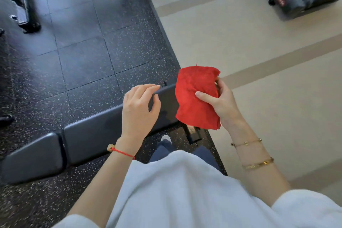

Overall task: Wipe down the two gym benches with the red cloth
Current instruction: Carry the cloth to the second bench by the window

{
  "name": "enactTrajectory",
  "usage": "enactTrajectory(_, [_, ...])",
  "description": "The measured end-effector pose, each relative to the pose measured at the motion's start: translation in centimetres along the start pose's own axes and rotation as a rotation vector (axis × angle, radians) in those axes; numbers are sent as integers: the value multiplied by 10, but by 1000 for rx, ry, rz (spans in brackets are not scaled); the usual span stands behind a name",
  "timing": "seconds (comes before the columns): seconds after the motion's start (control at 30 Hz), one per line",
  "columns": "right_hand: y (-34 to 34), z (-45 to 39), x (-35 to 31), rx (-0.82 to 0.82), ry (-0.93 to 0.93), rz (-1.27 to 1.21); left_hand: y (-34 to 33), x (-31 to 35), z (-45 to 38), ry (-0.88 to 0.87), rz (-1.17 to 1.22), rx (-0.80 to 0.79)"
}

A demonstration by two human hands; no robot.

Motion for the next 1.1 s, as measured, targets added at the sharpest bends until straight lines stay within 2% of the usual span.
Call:
enactTrajectory(0.33, [82,-42,-47,35,51,-65,-39,74,-59,-70,17,-3])
enactTrajectory(0.8, [260,-185,-160,-211,0,85,-137,280,-139,215,21,105])
enactTrajectory(0.93, [278,-216,-182,-262,11,82,-148,309,-164,258,17,101])
enactTrajectory(1.1, [274,-254,-199,-315,63,95,-158,314,-196,244,-9,120])
Point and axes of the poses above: each hand's wrist, its own z-axis away from the middle knuckle, its own y-axis out of the back of the hand, x = y × z, the point moved 4 cm from there along -z, towards the middle knuckle, and after that the axes turned 12 degrees about -z, right-handed, at the moved point
